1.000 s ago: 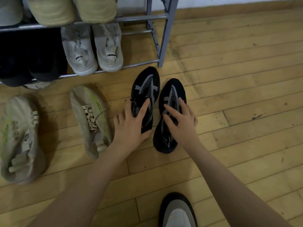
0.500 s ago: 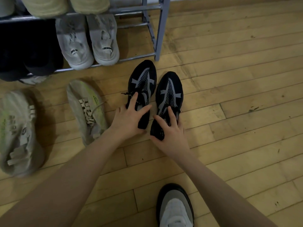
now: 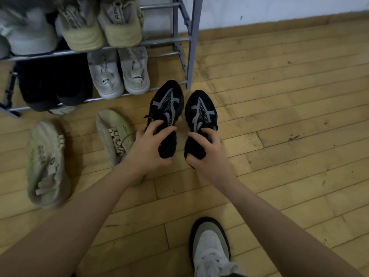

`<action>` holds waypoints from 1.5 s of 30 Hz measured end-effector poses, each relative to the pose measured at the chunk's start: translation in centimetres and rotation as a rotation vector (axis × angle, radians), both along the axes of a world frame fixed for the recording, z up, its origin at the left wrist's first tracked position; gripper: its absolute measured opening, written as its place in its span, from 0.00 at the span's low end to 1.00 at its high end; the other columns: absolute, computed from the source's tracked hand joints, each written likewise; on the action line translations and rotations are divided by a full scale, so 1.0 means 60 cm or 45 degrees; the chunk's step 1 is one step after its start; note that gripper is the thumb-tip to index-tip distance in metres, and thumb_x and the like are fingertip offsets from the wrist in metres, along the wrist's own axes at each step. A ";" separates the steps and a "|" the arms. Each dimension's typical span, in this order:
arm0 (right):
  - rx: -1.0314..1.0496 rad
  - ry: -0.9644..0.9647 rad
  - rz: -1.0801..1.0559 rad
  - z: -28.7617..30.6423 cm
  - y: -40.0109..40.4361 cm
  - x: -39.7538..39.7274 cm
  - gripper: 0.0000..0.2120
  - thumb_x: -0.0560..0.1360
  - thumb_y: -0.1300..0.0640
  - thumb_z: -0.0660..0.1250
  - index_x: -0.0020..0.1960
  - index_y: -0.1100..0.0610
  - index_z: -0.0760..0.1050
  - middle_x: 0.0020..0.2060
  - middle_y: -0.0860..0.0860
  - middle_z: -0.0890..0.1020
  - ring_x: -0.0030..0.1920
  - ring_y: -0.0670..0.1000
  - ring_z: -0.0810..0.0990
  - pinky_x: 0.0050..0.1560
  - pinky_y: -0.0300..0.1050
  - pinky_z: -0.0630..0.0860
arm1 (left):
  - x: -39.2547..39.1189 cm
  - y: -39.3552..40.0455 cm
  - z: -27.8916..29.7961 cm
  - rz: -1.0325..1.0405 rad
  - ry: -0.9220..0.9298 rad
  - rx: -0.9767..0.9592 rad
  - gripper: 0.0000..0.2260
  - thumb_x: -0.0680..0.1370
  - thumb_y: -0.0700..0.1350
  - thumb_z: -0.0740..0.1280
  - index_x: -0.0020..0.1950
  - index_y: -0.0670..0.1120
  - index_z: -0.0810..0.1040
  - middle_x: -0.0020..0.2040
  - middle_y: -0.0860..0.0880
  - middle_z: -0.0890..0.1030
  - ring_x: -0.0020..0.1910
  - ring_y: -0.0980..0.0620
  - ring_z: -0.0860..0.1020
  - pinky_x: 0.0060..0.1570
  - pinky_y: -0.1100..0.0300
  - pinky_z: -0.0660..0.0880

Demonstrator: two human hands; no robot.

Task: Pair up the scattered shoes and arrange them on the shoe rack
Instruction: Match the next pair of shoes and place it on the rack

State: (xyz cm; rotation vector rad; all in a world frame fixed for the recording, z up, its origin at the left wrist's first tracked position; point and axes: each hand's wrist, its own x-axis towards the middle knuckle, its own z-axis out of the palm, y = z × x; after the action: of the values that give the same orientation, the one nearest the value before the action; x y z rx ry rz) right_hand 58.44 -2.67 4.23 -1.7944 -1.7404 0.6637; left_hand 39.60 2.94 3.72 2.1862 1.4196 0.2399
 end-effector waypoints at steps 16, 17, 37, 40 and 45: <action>0.528 0.098 0.091 0.384 -0.011 -0.051 0.28 0.66 0.48 0.65 0.66 0.48 0.73 0.69 0.53 0.67 0.68 0.57 0.66 0.65 0.59 0.68 | -0.058 -0.075 0.431 0.048 -0.341 0.686 0.31 0.66 0.49 0.75 0.66 0.57 0.69 0.71 0.50 0.61 0.65 0.41 0.68 0.58 0.42 0.73; 0.568 0.079 0.106 0.407 -0.010 -0.056 0.28 0.66 0.47 0.64 0.66 0.48 0.73 0.69 0.54 0.68 0.67 0.58 0.67 0.64 0.59 0.69 | -0.064 -0.078 0.452 0.053 -0.353 0.720 0.31 0.65 0.48 0.75 0.66 0.57 0.69 0.71 0.50 0.61 0.65 0.41 0.68 0.58 0.41 0.72; 0.848 0.101 0.439 0.665 0.177 -0.318 0.22 0.70 0.47 0.67 0.63 0.46 0.74 0.67 0.48 0.68 0.67 0.53 0.67 0.63 0.57 0.70 | -0.323 0.023 0.693 0.343 -0.318 1.057 0.24 0.66 0.56 0.67 0.61 0.51 0.74 0.69 0.47 0.67 0.61 0.40 0.72 0.56 0.42 0.74; 0.859 0.141 0.456 0.668 0.228 -0.372 0.21 0.68 0.47 0.68 0.60 0.48 0.76 0.63 0.47 0.68 0.63 0.52 0.69 0.60 0.56 0.73 | -0.378 0.071 0.692 0.384 -0.342 0.995 0.25 0.65 0.58 0.66 0.61 0.53 0.72 0.69 0.48 0.65 0.62 0.40 0.70 0.57 0.43 0.73; 0.845 0.128 0.437 0.672 0.315 -0.456 0.16 0.68 0.51 0.71 0.55 0.50 0.77 0.57 0.46 0.69 0.57 0.51 0.73 0.54 0.53 0.75 | -0.439 0.157 0.685 0.456 -0.425 0.903 0.24 0.66 0.53 0.69 0.61 0.53 0.72 0.67 0.49 0.66 0.63 0.44 0.69 0.59 0.44 0.71</action>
State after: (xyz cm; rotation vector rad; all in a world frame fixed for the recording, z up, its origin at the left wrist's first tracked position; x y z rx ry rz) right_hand 31.10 16.22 44.57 -1.0110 -1.9187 0.2426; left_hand 13.23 12.36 44.82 2.2131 1.6783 1.3463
